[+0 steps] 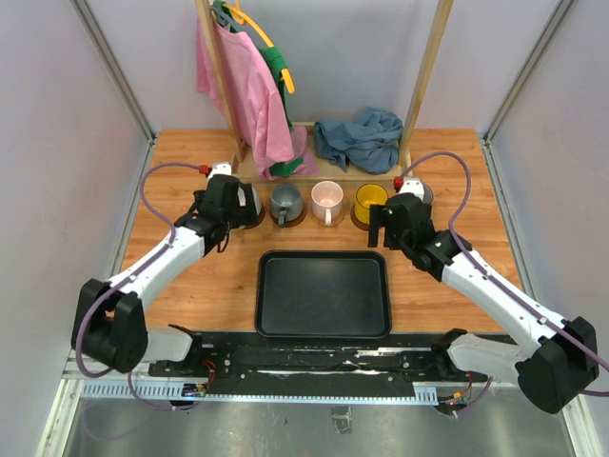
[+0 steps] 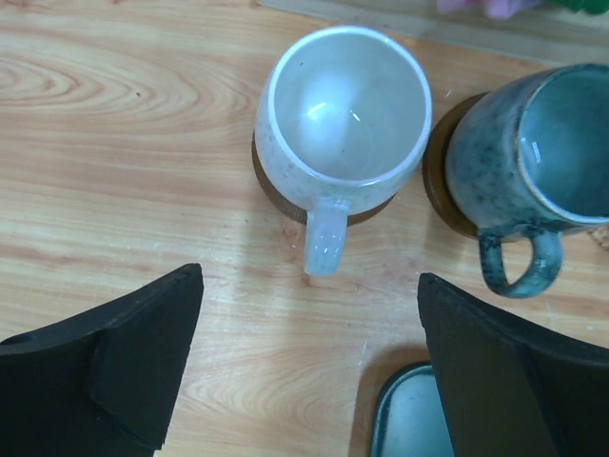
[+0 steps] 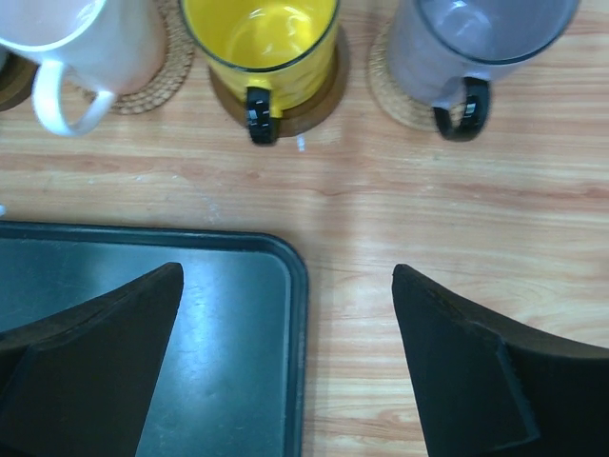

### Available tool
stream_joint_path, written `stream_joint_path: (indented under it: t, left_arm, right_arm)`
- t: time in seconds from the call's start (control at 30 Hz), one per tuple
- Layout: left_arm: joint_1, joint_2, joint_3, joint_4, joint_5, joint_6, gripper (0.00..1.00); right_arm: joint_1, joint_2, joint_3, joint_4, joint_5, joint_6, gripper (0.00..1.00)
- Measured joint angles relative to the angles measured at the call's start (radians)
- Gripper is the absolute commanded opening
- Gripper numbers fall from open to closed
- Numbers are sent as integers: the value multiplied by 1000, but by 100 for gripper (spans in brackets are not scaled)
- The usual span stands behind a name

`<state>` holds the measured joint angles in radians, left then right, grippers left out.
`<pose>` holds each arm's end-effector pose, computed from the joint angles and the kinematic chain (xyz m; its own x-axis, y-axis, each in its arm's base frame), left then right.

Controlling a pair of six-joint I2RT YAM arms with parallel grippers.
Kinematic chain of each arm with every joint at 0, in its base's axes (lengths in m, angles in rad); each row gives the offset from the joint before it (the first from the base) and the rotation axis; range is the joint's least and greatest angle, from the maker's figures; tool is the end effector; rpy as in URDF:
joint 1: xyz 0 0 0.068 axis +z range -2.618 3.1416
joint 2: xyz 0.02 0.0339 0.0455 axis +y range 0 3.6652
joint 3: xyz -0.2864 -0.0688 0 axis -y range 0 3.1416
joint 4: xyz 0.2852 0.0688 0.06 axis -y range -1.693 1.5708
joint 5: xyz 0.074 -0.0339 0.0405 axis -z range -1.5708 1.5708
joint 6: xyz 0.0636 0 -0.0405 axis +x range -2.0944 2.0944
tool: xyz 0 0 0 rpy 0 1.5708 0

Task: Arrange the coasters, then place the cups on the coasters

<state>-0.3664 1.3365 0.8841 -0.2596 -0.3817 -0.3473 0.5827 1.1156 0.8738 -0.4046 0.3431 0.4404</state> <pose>0.3231 -0.0986 0.2345 -0.5971 -0.1092 -0.7947 -0.1426 0.9894 -0.0288 0.2558 0.1429 0.2801 -0.5803 0.0984 -0.8085 -0.0515 0.9863 0.1570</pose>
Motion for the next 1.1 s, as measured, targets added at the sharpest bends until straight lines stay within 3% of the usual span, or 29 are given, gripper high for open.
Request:
stream_joint_path:
  t: [0.17, 0.5, 0.73, 1.1]
  left_arm:
    - [0, -87, 0, -36, -3, -16, 100]
    - [0, -165, 0, -164, -43, -50, 100]
    - [1, -306, -31, -241, -109, -100, 100]
    - [1, -566, -117, -293, -145, -153, 100]
  right_arm:
    - [-42, -33, 0, -14, 75, -22, 98]
    - [-327, -253, -85, -61, 161, -5, 98]
    - [-343, -416, -106, -171, 229, 35, 98]
    - [-343, -455, -102, -304, 270, 76, 98]
